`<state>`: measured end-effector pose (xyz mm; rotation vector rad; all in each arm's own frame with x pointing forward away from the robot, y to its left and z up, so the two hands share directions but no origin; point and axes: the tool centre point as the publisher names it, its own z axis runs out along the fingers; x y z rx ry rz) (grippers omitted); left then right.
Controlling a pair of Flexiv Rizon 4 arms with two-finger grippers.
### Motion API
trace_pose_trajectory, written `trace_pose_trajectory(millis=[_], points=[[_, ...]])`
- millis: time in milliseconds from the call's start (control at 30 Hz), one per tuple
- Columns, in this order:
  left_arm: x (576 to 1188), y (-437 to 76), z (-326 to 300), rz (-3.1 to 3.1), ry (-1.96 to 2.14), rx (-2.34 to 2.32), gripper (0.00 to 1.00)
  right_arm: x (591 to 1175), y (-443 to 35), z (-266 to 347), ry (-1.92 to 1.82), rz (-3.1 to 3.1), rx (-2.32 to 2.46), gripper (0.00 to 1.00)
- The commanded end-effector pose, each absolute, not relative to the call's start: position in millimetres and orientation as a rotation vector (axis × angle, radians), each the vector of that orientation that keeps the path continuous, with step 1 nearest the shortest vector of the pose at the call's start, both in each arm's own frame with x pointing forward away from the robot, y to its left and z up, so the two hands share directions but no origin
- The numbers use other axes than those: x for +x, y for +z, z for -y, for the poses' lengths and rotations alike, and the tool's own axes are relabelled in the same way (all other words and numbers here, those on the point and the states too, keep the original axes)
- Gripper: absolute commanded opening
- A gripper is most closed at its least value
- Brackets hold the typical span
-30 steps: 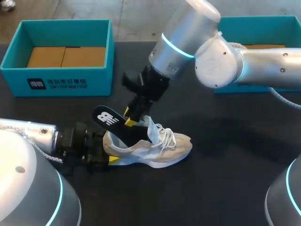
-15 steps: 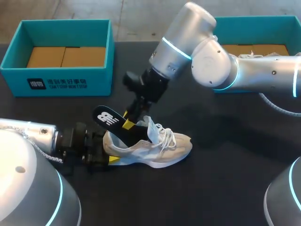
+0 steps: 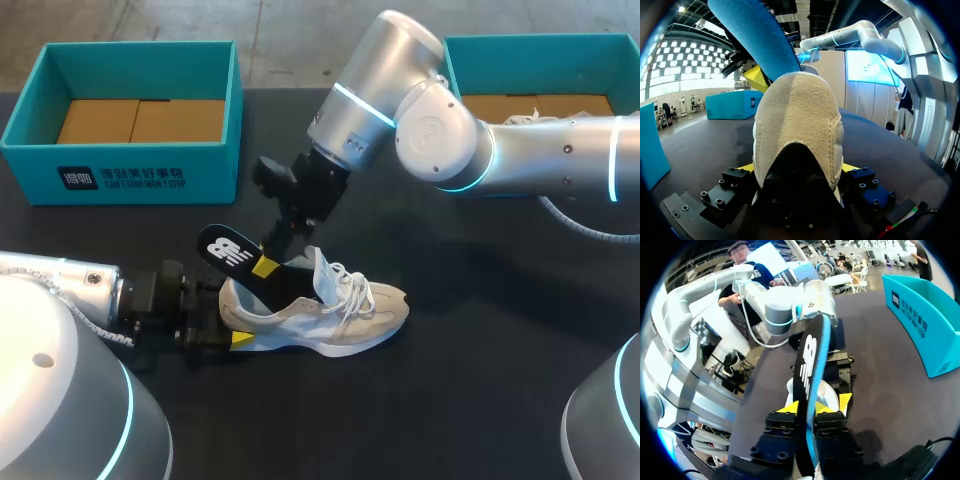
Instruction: Take the shoe out of the shoebox, open the shoe tongue, remove and reinsert the insole, then place the shoe into the shoebox
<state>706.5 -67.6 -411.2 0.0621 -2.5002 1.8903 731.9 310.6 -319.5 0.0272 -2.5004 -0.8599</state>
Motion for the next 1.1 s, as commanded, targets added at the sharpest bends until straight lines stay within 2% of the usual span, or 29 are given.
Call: trace_pose_trajectory(millis=[33, 533, 667, 1100], points=[[706, -411, 68, 2.502, 1.89, 0.063, 0.0, 732, -321, -313, -0.857, 2.499, 0.014, 0.0], [706, -411, 68, 2.502, 1.89, 0.063, 0.0, 753, -274, -319, -1.014, 2.585, -0.091, 0.0], [706, -411, 68, 2.502, 1.89, 0.063, 0.0, 760, -258, -322, -1.162, 2.614, -0.122, 0.0], [706, -411, 68, 2.502, 1.89, 0.063, 0.0, 760, -258, -322, -1.162, 2.614, -0.122, 0.0]])
